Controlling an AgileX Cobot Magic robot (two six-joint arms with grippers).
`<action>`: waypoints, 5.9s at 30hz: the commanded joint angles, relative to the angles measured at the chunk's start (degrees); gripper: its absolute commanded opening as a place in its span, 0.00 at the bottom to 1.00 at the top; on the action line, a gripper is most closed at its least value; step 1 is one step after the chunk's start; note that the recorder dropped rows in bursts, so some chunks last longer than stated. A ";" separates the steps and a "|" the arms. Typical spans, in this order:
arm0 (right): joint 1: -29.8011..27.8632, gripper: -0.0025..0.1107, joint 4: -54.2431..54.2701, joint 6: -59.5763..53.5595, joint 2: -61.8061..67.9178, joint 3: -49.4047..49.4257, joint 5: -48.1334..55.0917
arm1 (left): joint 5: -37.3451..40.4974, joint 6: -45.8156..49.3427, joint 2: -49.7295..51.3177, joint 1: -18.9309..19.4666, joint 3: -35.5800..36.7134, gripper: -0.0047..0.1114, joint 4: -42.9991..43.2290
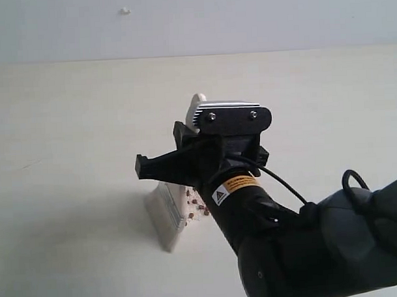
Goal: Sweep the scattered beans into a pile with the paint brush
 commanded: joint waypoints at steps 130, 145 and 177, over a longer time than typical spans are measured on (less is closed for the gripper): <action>-55.81 0.02 -129.45 55.92 8.55 -36.58 -7.73 | 0.02 0.14 -0.37 0.08 -0.09 0.04 0.05; -55.70 0.02 -134.69 62.07 23.46 -58.17 -7.73 | 0.02 0.14 -0.37 0.08 -0.09 0.04 0.05; -53.46 0.02 -147.54 75.04 26.99 -61.39 -7.73 | 0.02 0.14 -0.37 0.08 -0.09 0.04 0.05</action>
